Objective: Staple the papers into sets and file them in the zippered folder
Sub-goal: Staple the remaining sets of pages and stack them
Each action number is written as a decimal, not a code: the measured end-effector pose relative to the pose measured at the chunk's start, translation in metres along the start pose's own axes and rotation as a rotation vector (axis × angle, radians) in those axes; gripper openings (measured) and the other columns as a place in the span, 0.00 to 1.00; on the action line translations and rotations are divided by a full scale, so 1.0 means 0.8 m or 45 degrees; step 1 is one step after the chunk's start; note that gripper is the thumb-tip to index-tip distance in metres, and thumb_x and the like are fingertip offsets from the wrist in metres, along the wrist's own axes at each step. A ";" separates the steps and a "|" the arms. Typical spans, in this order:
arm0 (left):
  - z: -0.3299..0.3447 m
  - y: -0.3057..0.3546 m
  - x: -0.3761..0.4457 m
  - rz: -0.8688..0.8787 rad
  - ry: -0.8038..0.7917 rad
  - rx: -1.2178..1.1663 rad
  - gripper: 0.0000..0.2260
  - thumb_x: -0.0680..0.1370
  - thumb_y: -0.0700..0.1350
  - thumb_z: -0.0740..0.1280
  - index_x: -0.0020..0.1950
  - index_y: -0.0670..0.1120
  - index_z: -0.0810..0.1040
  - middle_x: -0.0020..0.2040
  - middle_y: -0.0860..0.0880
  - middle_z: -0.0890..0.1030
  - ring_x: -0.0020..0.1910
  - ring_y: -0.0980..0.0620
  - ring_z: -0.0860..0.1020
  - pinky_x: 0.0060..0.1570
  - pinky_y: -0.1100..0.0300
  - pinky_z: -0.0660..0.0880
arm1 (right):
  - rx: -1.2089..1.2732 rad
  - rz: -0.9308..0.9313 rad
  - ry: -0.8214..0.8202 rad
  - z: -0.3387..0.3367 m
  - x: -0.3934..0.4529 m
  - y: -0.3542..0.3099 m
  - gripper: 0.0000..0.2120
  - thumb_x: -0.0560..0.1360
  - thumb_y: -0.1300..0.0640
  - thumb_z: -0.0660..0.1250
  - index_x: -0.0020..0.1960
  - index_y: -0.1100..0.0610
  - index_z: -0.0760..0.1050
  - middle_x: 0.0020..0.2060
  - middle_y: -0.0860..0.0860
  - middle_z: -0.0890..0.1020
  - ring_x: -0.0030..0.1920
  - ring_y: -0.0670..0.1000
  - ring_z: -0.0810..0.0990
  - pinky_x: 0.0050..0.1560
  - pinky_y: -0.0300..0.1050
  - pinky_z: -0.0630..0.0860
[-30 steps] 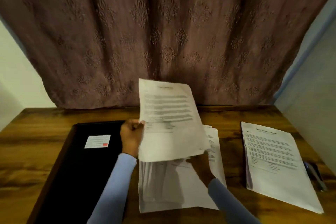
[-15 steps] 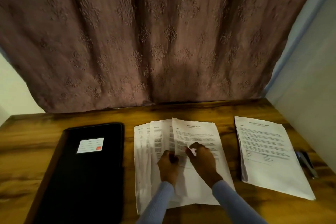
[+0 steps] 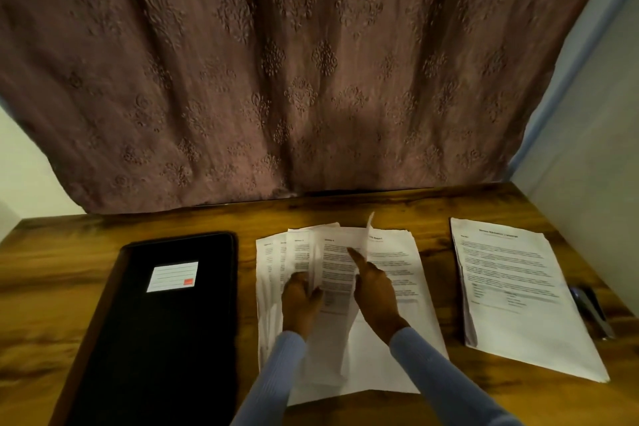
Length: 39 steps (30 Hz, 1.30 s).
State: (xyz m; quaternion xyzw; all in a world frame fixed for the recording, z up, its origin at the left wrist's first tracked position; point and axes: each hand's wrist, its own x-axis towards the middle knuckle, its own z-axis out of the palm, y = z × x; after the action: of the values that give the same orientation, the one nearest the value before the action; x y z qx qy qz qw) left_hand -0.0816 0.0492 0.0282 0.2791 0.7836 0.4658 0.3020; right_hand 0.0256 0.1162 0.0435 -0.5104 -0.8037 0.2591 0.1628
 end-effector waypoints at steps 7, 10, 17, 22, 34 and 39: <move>0.000 0.013 0.016 -0.282 -0.088 -0.387 0.06 0.77 0.39 0.65 0.48 0.48 0.80 0.54 0.43 0.81 0.54 0.44 0.78 0.57 0.49 0.76 | -0.158 0.124 -0.147 0.012 0.011 -0.015 0.18 0.77 0.43 0.59 0.53 0.55 0.78 0.48 0.51 0.82 0.49 0.52 0.81 0.45 0.40 0.76; -0.005 0.013 0.013 -0.371 -0.134 -0.565 0.05 0.78 0.40 0.64 0.47 0.49 0.79 0.46 0.47 0.82 0.46 0.49 0.78 0.41 0.59 0.76 | -0.023 0.232 -0.149 0.009 0.016 -0.018 0.14 0.75 0.46 0.64 0.51 0.56 0.77 0.44 0.51 0.80 0.48 0.53 0.81 0.46 0.43 0.78; -0.002 0.009 0.013 -0.398 -0.103 -0.656 0.08 0.75 0.38 0.67 0.52 0.47 0.79 0.47 0.45 0.83 0.47 0.46 0.80 0.42 0.57 0.78 | 0.270 0.327 -0.207 0.009 0.025 -0.013 0.12 0.72 0.53 0.70 0.48 0.61 0.80 0.44 0.55 0.83 0.40 0.49 0.78 0.43 0.43 0.79; 0.002 0.007 0.014 -0.339 0.051 -0.444 0.08 0.74 0.38 0.66 0.48 0.49 0.80 0.53 0.45 0.81 0.53 0.45 0.78 0.56 0.48 0.77 | 0.631 0.437 0.004 0.000 0.022 -0.001 0.14 0.66 0.58 0.76 0.44 0.68 0.80 0.44 0.62 0.83 0.46 0.60 0.81 0.51 0.53 0.79; 0.001 0.004 0.012 -0.406 0.065 -0.386 0.06 0.74 0.39 0.68 0.49 0.43 0.82 0.52 0.43 0.82 0.49 0.46 0.77 0.55 0.54 0.76 | 0.258 0.032 0.002 -0.005 0.009 0.006 0.18 0.77 0.62 0.62 0.67 0.54 0.69 0.63 0.50 0.74 0.60 0.51 0.76 0.57 0.47 0.78; 0.002 0.005 0.008 -0.454 -0.003 -0.574 0.08 0.76 0.37 0.66 0.39 0.48 0.78 0.44 0.45 0.80 0.47 0.47 0.76 0.47 0.57 0.74 | 0.071 0.091 -0.140 -0.005 0.001 -0.014 0.25 0.72 0.37 0.62 0.58 0.56 0.76 0.55 0.52 0.80 0.55 0.54 0.79 0.55 0.44 0.77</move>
State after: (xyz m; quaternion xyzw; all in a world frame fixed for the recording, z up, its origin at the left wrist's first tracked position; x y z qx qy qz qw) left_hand -0.0844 0.0565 0.0299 0.0635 0.6966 0.5673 0.4345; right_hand 0.0194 0.1140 0.0533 -0.5189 -0.7852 0.3146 0.1231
